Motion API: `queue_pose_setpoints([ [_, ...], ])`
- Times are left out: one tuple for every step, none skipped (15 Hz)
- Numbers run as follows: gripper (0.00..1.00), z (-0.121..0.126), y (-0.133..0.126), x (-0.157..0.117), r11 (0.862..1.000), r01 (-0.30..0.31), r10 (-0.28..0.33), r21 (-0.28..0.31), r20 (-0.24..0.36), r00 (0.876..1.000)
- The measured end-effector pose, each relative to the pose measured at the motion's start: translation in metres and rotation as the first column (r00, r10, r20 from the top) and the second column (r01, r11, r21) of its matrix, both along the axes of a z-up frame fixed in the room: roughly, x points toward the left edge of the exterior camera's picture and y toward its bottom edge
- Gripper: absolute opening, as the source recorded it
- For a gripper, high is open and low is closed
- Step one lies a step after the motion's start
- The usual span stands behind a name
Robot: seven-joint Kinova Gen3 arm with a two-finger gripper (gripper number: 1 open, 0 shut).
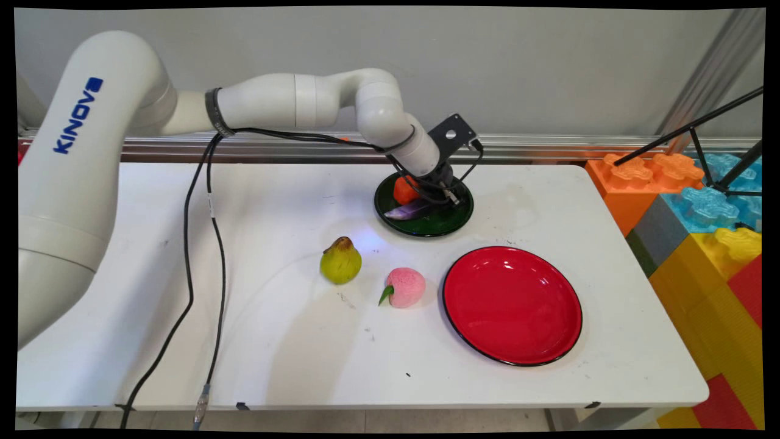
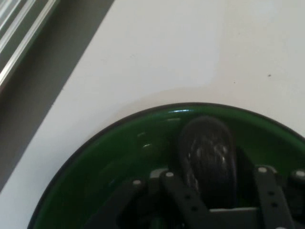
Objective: Place the picked object on the table
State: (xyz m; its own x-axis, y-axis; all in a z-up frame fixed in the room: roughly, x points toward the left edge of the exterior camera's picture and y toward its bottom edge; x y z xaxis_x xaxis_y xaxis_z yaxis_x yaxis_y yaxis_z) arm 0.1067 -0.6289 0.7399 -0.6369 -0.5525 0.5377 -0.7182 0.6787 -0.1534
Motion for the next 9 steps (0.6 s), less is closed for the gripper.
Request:
queue_pose_setpoints([
  [0.0,0.001,0.001,-0.002,1.0,0.0,0.0,0.002,0.004,1.0],
  [0.0,0.002,0.001,-0.004,1.0,-0.001,0.001,0.003,0.008,1.0],
  [0.0,0.004,0.001,-0.005,1.0,-0.004,0.004,0.002,0.012,1.0],
  [0.0,0.008,0.001,-0.007,1.0,-0.01,0.01,0.0,0.014,1.0],
  [0.0,0.012,0.001,-0.009,1.0,-0.015,0.015,-0.003,0.014,1.0],
  [0.0,0.02,0.001,-0.013,1.0,-0.026,0.026,-0.006,0.014,1.0],
  [0.0,0.027,0.002,-0.016,0.999,-0.034,0.034,-0.006,0.012,0.999],
  [0.0,0.035,0.002,-0.02,0.999,-0.041,0.041,-0.007,0.01,0.999],
  [0.0,0.043,0.004,-0.023,0.999,-0.048,0.048,-0.005,0.008,0.999],
])
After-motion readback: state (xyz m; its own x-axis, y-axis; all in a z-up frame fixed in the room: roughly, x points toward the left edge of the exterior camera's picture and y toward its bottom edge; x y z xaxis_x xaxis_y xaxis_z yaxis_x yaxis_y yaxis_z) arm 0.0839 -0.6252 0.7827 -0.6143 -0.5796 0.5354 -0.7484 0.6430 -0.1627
